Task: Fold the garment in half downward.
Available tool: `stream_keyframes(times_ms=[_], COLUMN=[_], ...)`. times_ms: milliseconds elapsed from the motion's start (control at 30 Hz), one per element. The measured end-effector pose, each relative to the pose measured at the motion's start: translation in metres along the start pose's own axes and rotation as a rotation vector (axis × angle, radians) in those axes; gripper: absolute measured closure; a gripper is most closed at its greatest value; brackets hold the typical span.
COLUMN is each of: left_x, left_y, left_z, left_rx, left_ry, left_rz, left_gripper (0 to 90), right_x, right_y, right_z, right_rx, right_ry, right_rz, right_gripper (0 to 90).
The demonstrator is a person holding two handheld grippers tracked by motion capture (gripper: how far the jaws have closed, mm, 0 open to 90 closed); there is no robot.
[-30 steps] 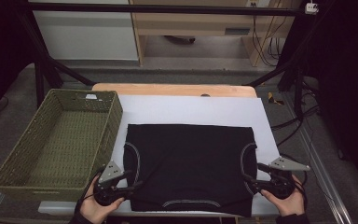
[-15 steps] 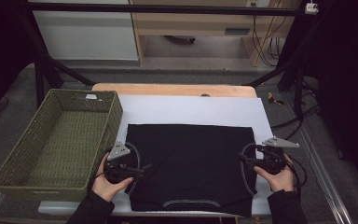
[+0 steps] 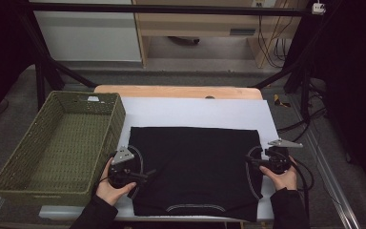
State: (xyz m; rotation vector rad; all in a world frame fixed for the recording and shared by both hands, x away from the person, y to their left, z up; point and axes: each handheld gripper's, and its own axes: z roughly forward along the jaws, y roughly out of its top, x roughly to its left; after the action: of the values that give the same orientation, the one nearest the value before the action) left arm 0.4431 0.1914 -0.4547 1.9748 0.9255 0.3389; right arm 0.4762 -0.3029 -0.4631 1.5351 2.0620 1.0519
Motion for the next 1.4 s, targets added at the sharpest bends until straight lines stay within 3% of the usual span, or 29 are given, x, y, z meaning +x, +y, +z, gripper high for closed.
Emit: stream_keyframes(times_ms=[233,467,600,667,1000,1133,1267,1400], left_x=[0.0,0.0,0.0,0.0,0.0,0.0,0.0,-0.001], left_y=[-0.005,-0.009,-0.009,-0.01,-0.013,-0.013,-0.012,-0.013], left_z=[0.002,0.004,0.004,0.004,0.006,0.005,0.003,0.003], left_rx=[0.02,0.033,0.032,0.036,0.038,0.028,0.024,0.028], left_ry=[-0.005,-0.009,-0.011,-0.013,-0.017,-0.016,-0.01,-0.012], left_rz=[-0.008,-0.013,-0.014,-0.015,-0.014,-0.011,-0.011,-0.007], left_gripper=[1.1,1.1,1.2,1.1,1.1,1.2,1.1,1.1], right_x=[-0.006,-0.01,-0.006,-0.004,0.005,0.005,0.004,0.005], right_y=[-0.005,-0.007,-0.007,-0.006,-0.002,-0.001,0.0,0.0], right_z=[0.01,0.018,0.019,0.018,0.017,0.016,0.016,0.016], right_rx=[0.034,0.032,0.045,0.055,0.099,0.115,0.126,0.121], right_ry=[-0.033,0.015,0.002,0.009,-0.043,-0.024,0.038,0.043], right_rz=[-0.001,0.03,0.002,0.002,0.016,0.029,0.078,0.095], right_gripper=[12.0,17.3,19.9,25.1,44.8,56.7,74.6,77.7])
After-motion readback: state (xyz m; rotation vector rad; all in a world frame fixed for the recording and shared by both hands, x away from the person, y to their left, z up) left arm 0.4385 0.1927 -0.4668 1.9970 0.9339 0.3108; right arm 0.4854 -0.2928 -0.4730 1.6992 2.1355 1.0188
